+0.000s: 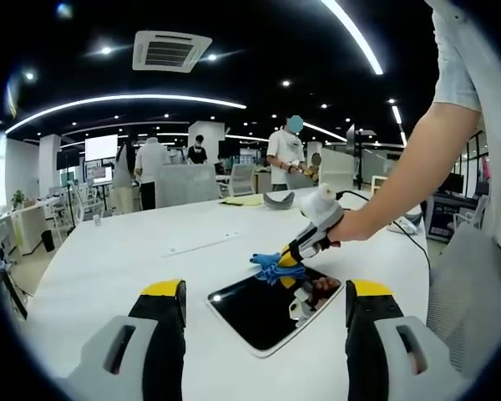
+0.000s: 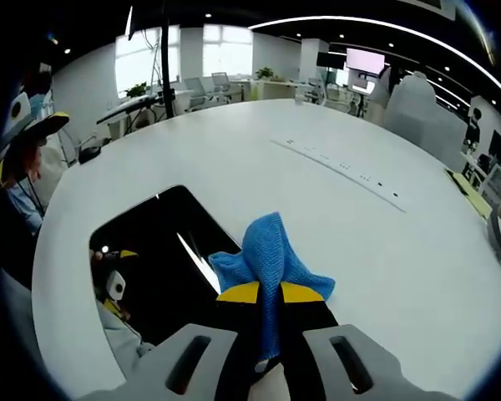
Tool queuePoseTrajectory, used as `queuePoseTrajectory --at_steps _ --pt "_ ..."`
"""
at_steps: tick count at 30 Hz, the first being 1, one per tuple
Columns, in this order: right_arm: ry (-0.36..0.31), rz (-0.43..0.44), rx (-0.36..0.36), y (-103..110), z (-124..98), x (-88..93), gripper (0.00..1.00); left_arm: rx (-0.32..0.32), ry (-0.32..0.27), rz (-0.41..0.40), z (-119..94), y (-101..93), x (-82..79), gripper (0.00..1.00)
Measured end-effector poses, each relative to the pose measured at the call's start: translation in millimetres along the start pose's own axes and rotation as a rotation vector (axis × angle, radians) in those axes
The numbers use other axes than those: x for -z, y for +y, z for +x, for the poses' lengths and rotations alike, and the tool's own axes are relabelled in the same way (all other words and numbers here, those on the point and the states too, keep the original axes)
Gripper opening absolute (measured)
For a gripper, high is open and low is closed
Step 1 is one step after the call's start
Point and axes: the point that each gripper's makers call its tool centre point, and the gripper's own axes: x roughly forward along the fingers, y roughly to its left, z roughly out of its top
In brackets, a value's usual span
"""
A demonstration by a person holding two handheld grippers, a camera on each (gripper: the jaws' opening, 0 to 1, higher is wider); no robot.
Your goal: Wipe the mirror surface with the cleaning cloth until all visible marks leave the cleaned area.
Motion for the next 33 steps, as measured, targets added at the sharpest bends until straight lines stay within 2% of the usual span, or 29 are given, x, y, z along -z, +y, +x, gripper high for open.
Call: queuePoseTrajectory --at_steps 33 --pt "0.018 0.028 0.043 -16.0 -20.6 20.3 0.02 0.013 -0.004 0.006 3.0 -4.6 -3.0 0.77"
